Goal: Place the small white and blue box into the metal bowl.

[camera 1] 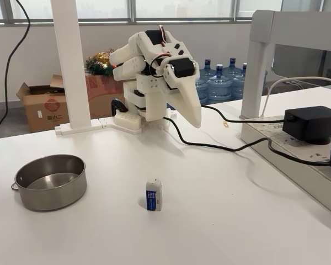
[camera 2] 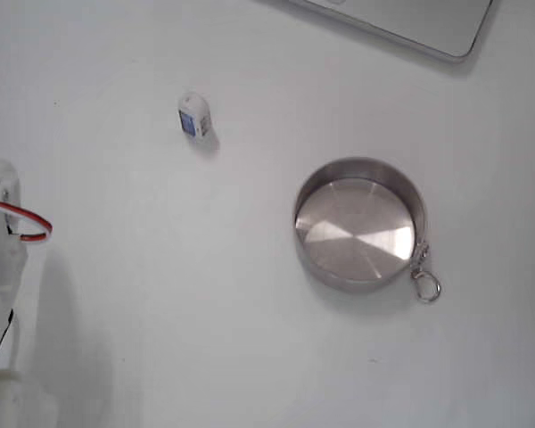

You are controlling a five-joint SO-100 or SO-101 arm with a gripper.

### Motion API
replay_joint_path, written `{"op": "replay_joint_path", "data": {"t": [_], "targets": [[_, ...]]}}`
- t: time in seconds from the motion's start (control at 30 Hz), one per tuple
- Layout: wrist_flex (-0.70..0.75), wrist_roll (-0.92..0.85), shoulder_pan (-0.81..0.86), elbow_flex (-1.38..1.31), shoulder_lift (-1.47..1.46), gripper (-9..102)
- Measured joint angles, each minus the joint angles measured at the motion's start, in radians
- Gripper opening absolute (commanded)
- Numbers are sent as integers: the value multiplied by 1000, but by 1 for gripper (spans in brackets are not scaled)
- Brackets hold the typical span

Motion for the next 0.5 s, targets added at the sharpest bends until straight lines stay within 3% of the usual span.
{"op": "replay_joint_path", "data": {"t": [0.17,0.5], "targets": [[-114,0,54,0,-63,-4],[-894,0,163,5,-505,-3]]}}
